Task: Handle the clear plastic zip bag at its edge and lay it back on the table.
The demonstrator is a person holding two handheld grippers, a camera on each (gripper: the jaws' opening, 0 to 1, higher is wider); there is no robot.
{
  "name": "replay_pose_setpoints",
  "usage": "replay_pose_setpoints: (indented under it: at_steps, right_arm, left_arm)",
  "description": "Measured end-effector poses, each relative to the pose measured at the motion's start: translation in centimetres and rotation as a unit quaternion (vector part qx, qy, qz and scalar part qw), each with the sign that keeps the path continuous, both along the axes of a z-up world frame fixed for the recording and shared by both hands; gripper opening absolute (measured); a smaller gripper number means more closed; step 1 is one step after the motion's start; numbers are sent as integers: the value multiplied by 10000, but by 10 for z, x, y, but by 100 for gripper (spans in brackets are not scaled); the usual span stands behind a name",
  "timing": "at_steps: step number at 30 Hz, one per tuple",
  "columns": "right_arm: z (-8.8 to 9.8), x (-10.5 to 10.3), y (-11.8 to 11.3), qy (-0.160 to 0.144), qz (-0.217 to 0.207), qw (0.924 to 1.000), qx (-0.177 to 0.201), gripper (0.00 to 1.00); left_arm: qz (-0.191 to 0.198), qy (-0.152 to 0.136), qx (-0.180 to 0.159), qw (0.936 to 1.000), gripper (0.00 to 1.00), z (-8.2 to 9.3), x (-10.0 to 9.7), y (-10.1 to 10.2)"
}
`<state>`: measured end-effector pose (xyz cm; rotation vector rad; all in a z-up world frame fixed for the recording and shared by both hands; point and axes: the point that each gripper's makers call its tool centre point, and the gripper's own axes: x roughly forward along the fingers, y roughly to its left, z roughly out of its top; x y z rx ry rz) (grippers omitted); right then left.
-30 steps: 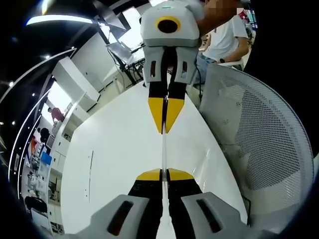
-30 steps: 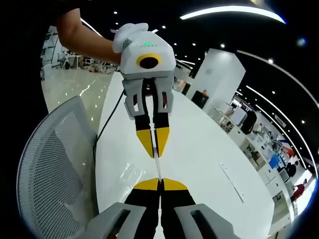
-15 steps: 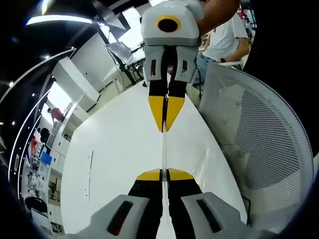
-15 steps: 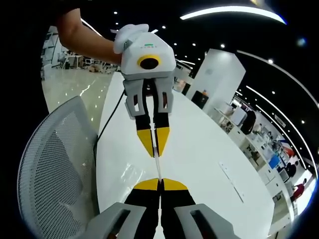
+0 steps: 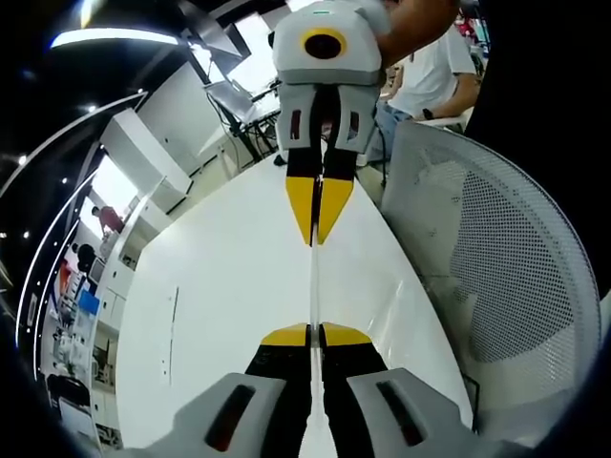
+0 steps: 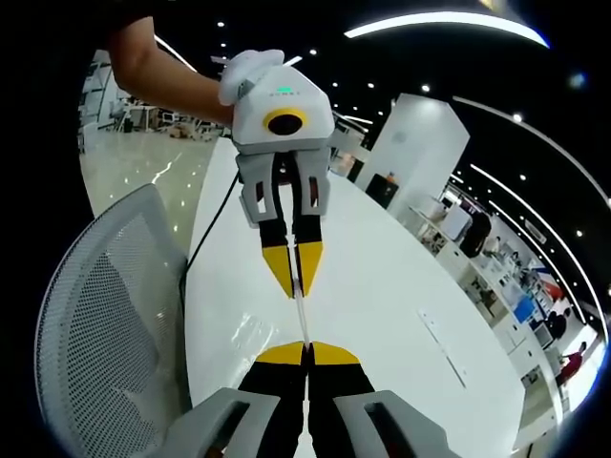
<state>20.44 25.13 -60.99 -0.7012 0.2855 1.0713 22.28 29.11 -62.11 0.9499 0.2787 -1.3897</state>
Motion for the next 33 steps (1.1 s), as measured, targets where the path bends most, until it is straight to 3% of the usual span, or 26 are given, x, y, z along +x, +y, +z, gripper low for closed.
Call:
replay_pose_setpoints:
  at_steps: [33]
  right_arm:
    - [3, -3, -3, -35, 6, 10000, 47, 0]
  left_arm:
    - [87, -9, -11, 10000, 0, 0, 1, 12]
